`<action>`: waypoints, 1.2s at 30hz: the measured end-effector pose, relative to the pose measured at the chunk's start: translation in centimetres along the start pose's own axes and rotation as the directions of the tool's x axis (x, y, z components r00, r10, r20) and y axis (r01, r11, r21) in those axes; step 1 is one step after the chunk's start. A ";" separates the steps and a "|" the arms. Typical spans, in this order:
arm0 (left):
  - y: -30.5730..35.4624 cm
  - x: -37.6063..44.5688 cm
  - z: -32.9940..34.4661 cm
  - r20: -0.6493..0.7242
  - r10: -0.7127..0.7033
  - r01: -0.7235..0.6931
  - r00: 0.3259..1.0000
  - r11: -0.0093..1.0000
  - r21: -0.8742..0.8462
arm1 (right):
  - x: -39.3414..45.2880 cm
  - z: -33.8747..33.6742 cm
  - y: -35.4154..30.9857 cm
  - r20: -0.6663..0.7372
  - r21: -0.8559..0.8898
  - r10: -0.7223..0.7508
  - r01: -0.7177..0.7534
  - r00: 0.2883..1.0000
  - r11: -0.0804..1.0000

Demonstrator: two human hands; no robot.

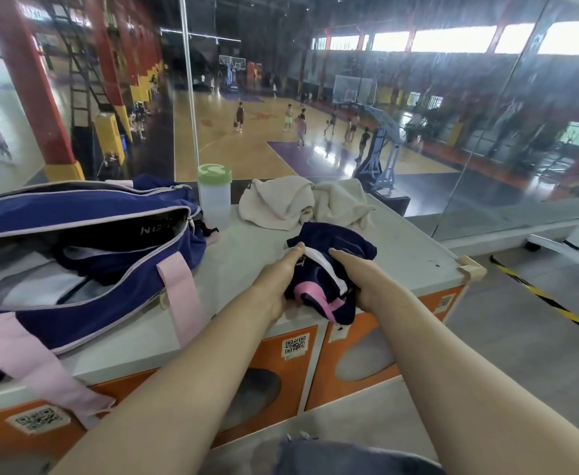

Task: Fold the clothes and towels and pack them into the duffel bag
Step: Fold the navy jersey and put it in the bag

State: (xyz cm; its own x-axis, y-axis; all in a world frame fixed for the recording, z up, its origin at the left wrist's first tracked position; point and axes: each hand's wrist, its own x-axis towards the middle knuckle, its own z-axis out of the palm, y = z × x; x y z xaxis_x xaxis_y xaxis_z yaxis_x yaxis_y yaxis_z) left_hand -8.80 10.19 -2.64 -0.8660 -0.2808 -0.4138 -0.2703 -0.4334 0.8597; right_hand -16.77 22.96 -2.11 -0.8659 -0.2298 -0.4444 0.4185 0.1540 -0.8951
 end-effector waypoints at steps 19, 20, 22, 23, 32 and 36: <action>1.8 -1.1 -1.2 0.181 0.116 -0.064 0.977 0.961 -0.270 | -2.9 1.3 -2.2 0.149 0.445 -0.218 0.132 0.965 0.886; 2.1 -1.2 -1.4 0.184 0.136 -0.083 0.974 0.959 -0.271 | -3.1 1.5 -2.4 0.144 0.445 -0.226 0.140 0.964 0.885; 2.8 -1.4 -2.0 0.188 0.165 -0.110 0.968 0.956 -0.273 | -3.4 2.0 -2.8 0.152 0.451 -0.233 0.143 0.960 0.881; 3.2 -1.8 -2.4 0.195 0.177 -0.118 0.965 0.953 -0.278 | -3.6 2.3 -3.0 0.164 0.459 -0.243 0.144 0.956 0.877; 10.2 -6.7 -10.0 -0.043 0.357 -0.279 0.933 0.794 0.539 | -6.5 5.3 -4.7 0.338 0.451 -0.315 0.142 0.887 0.881; 13.8 -10.9 -15.1 -0.087 0.279 0.001 0.956 0.293 0.956 | -7.3 8.2 -4.5 0.399 0.420 -0.290 0.108 0.870 0.901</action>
State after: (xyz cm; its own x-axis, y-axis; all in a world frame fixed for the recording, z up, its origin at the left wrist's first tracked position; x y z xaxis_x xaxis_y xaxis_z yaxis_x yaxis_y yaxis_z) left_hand 3.23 -5.67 9.25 -0.8669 -0.4642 -0.1816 -0.4827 0.6911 0.5379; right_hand -10.12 16.06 4.89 -0.7654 -0.6277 -0.1420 0.3991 -0.2897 -0.8699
